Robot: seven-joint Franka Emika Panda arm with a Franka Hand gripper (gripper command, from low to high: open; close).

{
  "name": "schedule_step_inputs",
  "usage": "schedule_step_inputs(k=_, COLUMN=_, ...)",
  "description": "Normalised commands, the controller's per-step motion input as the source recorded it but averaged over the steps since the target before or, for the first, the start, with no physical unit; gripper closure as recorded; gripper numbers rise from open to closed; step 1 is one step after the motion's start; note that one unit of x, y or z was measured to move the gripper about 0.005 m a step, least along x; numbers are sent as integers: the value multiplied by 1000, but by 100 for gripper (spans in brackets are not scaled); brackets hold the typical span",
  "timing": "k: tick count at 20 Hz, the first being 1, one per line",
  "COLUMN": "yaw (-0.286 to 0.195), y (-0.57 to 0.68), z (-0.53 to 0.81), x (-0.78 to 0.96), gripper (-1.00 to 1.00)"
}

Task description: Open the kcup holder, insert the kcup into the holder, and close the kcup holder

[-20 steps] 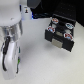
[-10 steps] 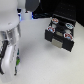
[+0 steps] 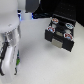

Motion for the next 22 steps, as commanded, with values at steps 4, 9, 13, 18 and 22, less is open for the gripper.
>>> schedule_step_inputs(k=4, yaw=-53, y=41, z=206, x=47, gripper=100)
schedule_step_inputs(k=9, yaw=-47, y=222, z=639, x=60, gripper=100)
schedule_step_inputs(k=13, yaw=-15, y=400, z=881, x=30, gripper=100)
schedule_step_inputs(k=18, yaw=18, y=492, z=854, x=33, gripper=100)
schedule_step_inputs(k=22, yaw=16, y=588, z=761, x=44, gripper=100)
